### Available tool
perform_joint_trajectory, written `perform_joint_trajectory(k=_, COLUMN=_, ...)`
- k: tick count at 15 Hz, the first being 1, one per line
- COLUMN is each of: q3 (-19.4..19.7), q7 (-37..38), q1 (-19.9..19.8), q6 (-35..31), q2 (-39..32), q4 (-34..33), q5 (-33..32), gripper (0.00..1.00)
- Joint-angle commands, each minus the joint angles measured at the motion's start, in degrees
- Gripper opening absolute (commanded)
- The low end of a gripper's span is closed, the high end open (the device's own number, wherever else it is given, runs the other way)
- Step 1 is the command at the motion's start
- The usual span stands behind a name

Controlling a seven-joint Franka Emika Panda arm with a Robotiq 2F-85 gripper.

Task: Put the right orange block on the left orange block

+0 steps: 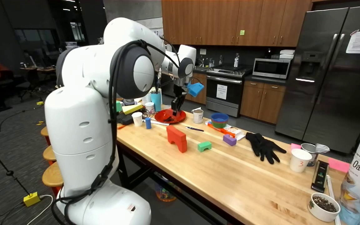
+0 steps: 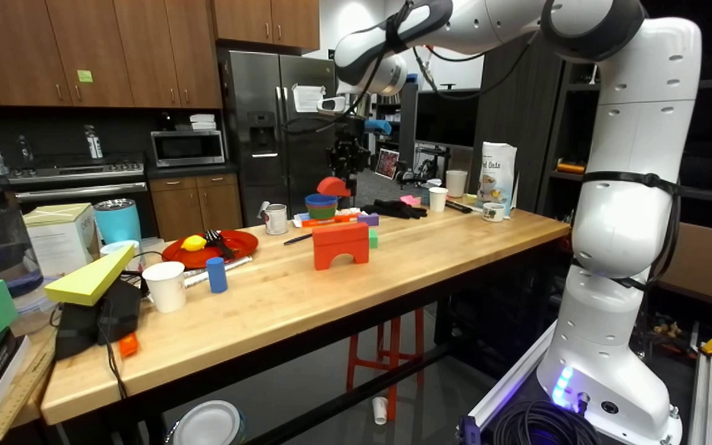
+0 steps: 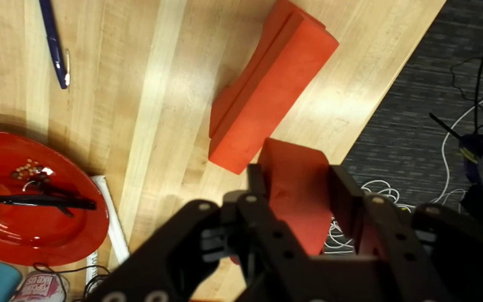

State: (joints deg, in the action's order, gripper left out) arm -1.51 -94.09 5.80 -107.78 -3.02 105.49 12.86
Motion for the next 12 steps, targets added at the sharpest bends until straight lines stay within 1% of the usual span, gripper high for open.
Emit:
perform_joint_trajectory(k=1, q3=-1.26, q7=-0.72, q1=-1.23, q6=2.85, q2=-1.31, q4=-1.67, q5=2.45, gripper=0.16)
perform_joint_trajectory(k=4, q3=-1.50, q7=0.59, q1=-1.43, q6=3.50, q2=-1.66, q4=-0.99, q5=3.67, gripper=0.16)
perform_joint_trajectory(k=6, q3=-1.47, q7=2.08, q1=-1.48, q6=2.72, q2=-1.45, q4=0.00, q5=3.26, gripper=0.16)
perform_joint_trajectory(k=12, q3=-1.40, q7=5.40, q1=-2.22, q6=3.11, q2=-3.08, q4=-0.68, q5=2.13, gripper=0.16)
